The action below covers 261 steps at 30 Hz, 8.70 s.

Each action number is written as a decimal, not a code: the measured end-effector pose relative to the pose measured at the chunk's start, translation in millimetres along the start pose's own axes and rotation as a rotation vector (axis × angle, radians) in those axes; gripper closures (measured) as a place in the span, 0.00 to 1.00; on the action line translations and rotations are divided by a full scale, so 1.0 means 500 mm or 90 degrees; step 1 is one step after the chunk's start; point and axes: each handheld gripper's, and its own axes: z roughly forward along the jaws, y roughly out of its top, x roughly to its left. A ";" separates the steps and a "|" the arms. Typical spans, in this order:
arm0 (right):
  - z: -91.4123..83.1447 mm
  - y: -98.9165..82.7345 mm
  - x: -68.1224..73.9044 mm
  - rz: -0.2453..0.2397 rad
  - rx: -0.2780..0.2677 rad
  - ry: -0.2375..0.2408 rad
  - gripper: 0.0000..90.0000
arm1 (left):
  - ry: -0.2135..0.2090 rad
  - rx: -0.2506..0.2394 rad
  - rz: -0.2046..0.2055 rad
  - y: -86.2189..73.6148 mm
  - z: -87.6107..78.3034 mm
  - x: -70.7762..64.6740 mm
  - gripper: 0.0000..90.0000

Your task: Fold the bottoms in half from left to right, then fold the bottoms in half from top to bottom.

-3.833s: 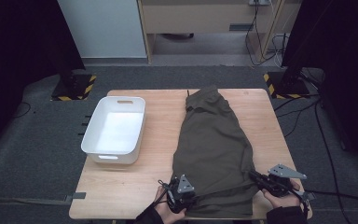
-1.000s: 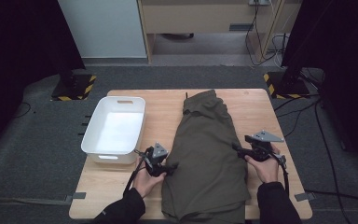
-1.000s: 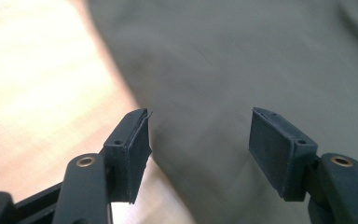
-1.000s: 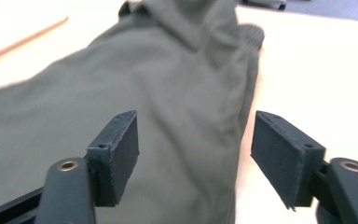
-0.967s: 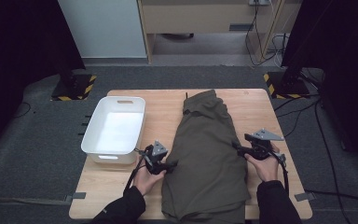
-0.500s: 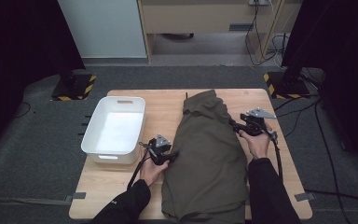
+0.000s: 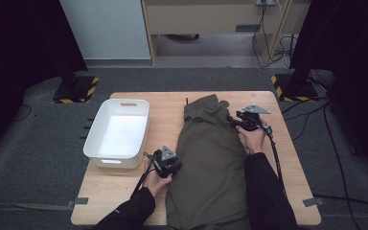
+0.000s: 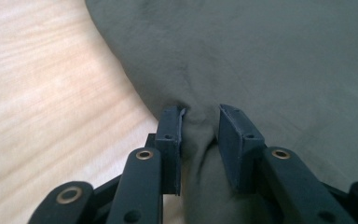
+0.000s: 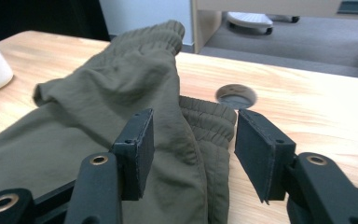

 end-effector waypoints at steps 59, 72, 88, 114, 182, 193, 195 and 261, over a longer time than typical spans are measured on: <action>-0.067 0.002 -0.065 0.028 0.028 -0.056 0.40 | 0.033 -0.130 -0.091 0.174 0.056 0.114 0.49; 0.001 -0.007 -0.052 0.033 0.054 -0.032 0.36 | 0.045 -0.101 -0.138 0.192 0.153 0.157 0.46; 0.068 -0.060 -0.038 0.054 0.148 -0.017 0.42 | 0.036 -0.054 -0.127 0.202 0.209 0.159 0.49; 0.062 -0.004 0.001 0.081 0.028 0.031 0.98 | 0.078 -0.080 -0.105 0.247 0.142 0.181 0.99; -0.171 -0.159 0.155 -0.053 0.129 0.144 0.45 | -0.011 -0.035 -0.018 0.026 -0.069 0.012 0.77; -0.197 -0.090 0.118 -0.008 0.014 0.118 0.44 | 0.017 -0.126 -0.078 0.072 -0.094 0.066 0.65; -0.187 -0.081 0.120 -0.005 0.010 0.121 0.44 | 0.017 -0.134 -0.090 0.081 -0.086 0.072 0.64; -0.060 -0.088 0.057 0.019 0.076 0.023 0.48 | -0.019 -0.129 -0.027 0.083 -0.039 0.029 0.73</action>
